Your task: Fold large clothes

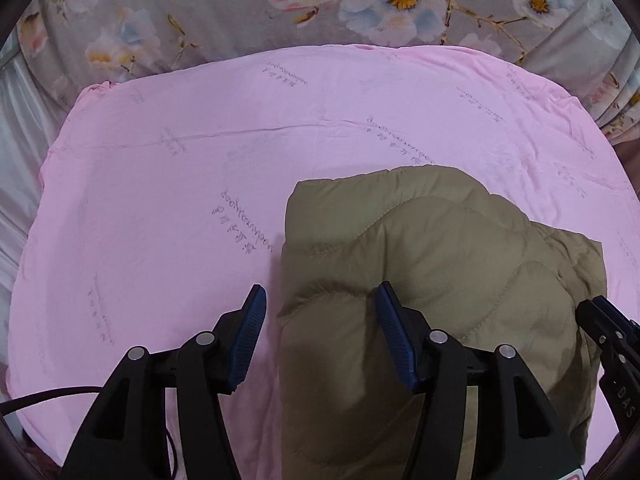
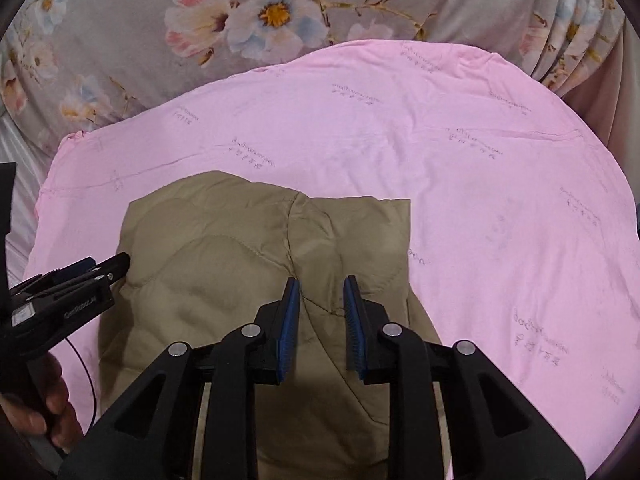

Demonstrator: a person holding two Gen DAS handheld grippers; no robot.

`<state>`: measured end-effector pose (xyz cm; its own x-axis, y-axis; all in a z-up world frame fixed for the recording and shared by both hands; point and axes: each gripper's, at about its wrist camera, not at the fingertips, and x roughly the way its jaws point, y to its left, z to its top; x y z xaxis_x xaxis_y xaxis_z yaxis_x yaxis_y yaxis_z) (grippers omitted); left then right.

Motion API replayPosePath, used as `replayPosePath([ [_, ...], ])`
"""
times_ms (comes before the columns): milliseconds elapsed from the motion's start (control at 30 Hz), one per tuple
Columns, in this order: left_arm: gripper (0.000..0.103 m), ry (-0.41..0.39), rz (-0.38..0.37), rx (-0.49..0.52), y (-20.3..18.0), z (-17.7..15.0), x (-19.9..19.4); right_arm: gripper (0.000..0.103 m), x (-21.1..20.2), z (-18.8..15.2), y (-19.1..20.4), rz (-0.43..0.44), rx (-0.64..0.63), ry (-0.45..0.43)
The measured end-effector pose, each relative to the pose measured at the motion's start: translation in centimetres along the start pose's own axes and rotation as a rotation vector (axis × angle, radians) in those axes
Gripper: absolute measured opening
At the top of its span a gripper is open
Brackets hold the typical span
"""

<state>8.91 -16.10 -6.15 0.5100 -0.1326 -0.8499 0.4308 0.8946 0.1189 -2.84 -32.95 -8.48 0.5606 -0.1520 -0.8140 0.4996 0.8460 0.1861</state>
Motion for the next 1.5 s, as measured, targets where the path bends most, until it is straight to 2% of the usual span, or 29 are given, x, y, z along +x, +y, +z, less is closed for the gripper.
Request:
replayPosePath([
  [233,0.058,-0.018,0.022,-0.022,-0.6,-0.1,2.6,0.023,3.3,-0.8,0.6,-0.021,-0.031,0.004],
  [367,0.059,-0.019,0.034,-0.029,-0.7,-0.1,3.8,0.023,4.5,-1.1,0.5,-0.002,-0.020,-0.004],
  [1067,0.060,-0.067,0.110,-0.024,-2.0,-0.7,5.7,0.023,6.2,-2.3,0.7,-0.009,-0.032,-0.079],
  [1200,0.060,-0.055,0.115,-0.018,-2.0,-0.5,5.6,0.023,6.1,-1.9,0.6,-0.006,-0.046,-0.054],
  [1333,0.063,-0.018,0.113,0.007,-1.6,-0.1,4.8,0.024,4.6,-0.9,0.3,-0.003,-0.026,0.010],
  [1400,0.063,0.010,0.073,-0.008,-0.5,0.1,3.6,0.033,2.4,-0.7,-0.7,0.031,0.034,-0.003],
  [1433,0.063,0.024,0.027,-0.037,0.5,0.2,2.7,0.047,0.8,-0.7,-1.6,0.042,0.062,-0.029],
  [1467,0.064,0.038,-0.016,-0.063,1.4,0.1,1.9,0.056,-0.3,-0.9,-2.4,0.048,0.079,-0.042],
  [1500,0.066,0.054,-0.051,-0.084,2.1,0.0,1.4,0.057,-1.2,-1.1,-3.6,0.057,0.101,-0.041],
])
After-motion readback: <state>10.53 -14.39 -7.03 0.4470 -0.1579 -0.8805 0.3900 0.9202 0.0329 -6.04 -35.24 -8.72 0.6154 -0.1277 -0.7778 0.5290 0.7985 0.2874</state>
